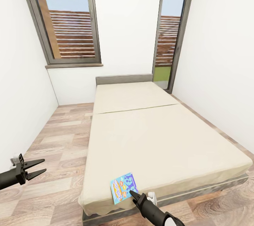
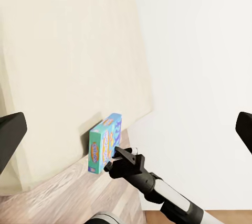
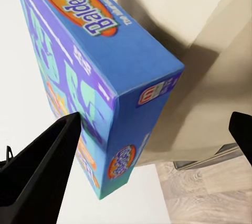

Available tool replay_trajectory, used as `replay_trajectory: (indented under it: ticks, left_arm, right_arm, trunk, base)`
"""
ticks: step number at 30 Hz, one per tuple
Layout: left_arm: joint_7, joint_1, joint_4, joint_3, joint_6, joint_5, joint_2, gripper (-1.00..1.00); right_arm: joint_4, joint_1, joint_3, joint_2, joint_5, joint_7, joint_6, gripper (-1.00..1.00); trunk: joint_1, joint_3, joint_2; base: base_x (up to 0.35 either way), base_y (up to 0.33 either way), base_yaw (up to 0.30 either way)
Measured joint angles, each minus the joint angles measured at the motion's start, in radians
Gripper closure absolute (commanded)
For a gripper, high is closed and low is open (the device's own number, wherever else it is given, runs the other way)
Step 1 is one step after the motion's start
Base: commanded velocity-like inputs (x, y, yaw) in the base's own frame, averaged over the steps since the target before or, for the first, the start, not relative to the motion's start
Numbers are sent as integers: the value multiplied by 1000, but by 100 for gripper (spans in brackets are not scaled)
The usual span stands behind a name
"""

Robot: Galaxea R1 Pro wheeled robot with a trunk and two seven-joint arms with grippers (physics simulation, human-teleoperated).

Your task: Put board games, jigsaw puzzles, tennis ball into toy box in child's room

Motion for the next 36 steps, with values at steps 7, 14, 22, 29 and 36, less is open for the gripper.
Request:
replay_trajectory:
  ticks: [7,14,22,29,36]
  left_arm:
    - [-1,0,2,1,2,2,1,-100]
    - [-2,0,2,3,3,2,1,-100]
    - [-11,-1,2,2,4,2,1,-100]
    - [-17,-1,2,3,3,2,1,-100]
    - [-17,-1,2,2,3,1,1,-100]
  right_arm:
    - [1,-2,2,0,6,-3,2,100]
    - [1,-5,5,1,4,0,4,100]
    - [1,-12,8,2,5,3,13,100]
    - [1,-12,3,1,7,0,1,100]
    - [0,-13,-1,1,-8,2,-7,100]
  trunk:
    - [-7,6,14]
    - [-19,16,35]
    - [-34,28,63]
    - [-42,34,77]
    - [-50,41,91]
  base:
    - [0,0,0]
    - [0,0,0]
    - [0,0,0]
    - [0,0,0]
    - [0,0,0]
